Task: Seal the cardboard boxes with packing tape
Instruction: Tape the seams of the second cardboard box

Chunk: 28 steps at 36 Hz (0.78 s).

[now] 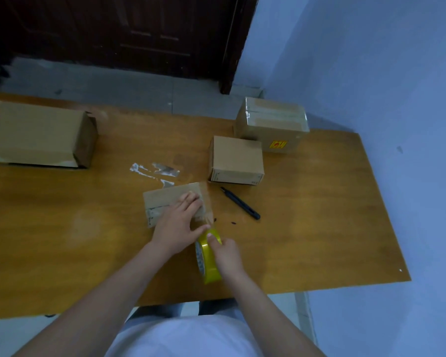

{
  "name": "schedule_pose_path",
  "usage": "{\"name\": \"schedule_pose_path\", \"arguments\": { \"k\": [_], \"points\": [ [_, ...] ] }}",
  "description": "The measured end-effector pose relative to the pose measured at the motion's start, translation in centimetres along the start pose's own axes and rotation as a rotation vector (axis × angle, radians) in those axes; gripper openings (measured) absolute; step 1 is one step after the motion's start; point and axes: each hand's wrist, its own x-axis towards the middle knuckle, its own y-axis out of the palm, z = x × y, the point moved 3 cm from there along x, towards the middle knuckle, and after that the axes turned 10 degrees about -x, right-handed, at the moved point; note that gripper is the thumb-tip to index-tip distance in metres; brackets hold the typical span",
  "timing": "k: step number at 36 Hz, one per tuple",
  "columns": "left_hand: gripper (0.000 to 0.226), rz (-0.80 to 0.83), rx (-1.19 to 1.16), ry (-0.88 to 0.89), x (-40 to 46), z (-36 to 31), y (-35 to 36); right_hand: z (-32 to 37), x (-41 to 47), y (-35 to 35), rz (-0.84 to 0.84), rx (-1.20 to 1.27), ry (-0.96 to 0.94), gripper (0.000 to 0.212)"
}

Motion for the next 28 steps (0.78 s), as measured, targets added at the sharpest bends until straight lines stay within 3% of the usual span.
{"name": "schedule_pose_path", "arguments": {
  "k": [7,10,13,15,17,23,26,28],
  "points": [
    [0.07,0.031,0.043,-0.032,0.0,-0.1,0.2,-0.1,0.0,-0.2,0.112,0.02,0.008,0.048],
    [0.07,0.025,0.043,-0.028,0.0,-0.2,0.1,-0.4,1.1,-2.1,-0.008,-0.07,-0.009,0.066],
    [0.072,0.039,0.049,-0.025,-0.1,-0.5,0.0,0.1,4.3,-5.0,-0.248,-0.342,-0.099,0.042],
    [0.073,0.04,0.04,-0.023,-0.1,-0.5,0.0,1.1,6.6,-6.3,-0.31,-0.541,-0.141,0.044],
    [0.075,0.049,0.04,-0.034,-0.1,-0.4,0.0,1.8,8.9,-6.9,-0.319,-0.691,-0.137,0.049],
    [0.078,0.068,0.033,-0.035,-0.2,-0.3,-0.1,1.4,12.1,-6.9,-0.279,-1.085,-0.206,0.033],
    [0.079,0.059,0.041,-0.035,-0.2,-0.3,-0.2,0.9,11.7,-7.2,-0.28,-1.135,-0.312,0.025],
    [0.079,0.069,0.044,-0.037,-0.2,-0.3,-0.1,0.6,11.0,-7.6,-0.246,-1.038,-0.327,0.017]
  ]
}}
